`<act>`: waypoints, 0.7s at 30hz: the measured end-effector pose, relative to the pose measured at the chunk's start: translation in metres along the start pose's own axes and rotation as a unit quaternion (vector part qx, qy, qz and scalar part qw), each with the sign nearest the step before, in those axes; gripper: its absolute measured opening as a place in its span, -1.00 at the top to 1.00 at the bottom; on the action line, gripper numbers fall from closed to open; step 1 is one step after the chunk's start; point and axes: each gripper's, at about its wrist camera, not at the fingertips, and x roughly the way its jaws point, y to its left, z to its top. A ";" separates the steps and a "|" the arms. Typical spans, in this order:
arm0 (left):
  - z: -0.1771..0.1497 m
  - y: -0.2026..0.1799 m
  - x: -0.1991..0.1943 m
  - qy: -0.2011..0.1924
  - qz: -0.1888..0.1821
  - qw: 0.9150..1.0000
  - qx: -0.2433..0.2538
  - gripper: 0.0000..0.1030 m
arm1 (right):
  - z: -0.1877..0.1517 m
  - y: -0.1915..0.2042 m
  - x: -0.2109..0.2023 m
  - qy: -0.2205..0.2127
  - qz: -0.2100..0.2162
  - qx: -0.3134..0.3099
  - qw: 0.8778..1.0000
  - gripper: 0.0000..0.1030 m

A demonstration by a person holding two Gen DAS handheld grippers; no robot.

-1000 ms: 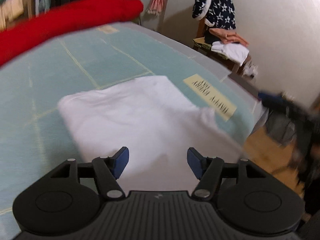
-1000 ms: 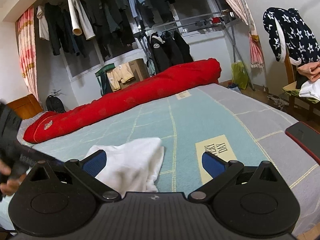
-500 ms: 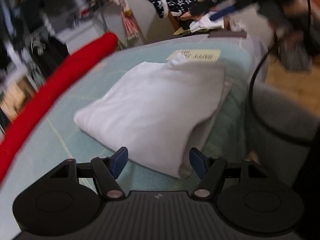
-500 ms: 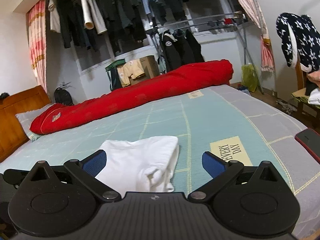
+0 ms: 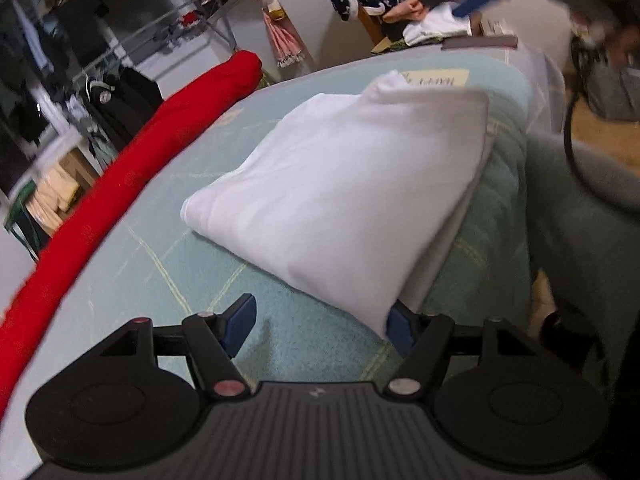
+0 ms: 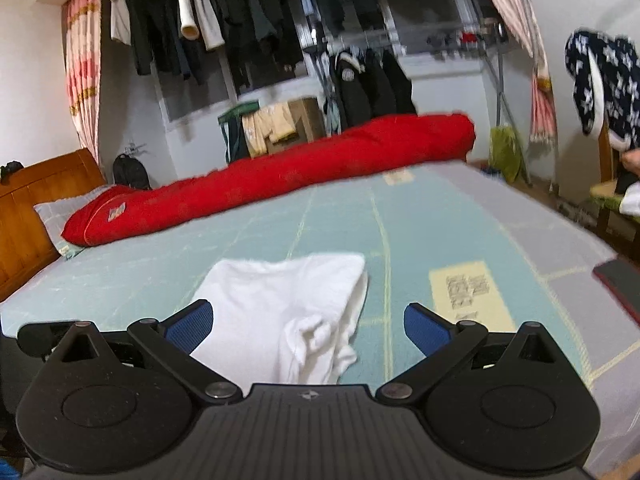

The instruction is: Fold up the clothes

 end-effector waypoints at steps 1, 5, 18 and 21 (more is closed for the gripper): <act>0.001 0.008 -0.005 0.000 -0.018 1.000 -0.018 -0.35 | -0.001 0.000 0.002 0.007 0.004 0.003 1.000 -1.00; 0.007 0.039 -0.023 0.002 -0.089 0.992 -0.090 -0.35 | -0.004 0.003 -0.001 0.010 0.020 -0.008 1.000 -1.00; 0.057 0.080 0.056 -0.034 -0.216 0.944 -0.247 -0.33 | -0.020 0.044 0.054 0.099 0.154 -0.109 0.977 -1.00; 0.042 0.070 0.074 0.015 -0.188 0.952 -0.240 -0.30 | -0.038 0.021 0.066 0.140 0.123 -0.059 0.981 -1.00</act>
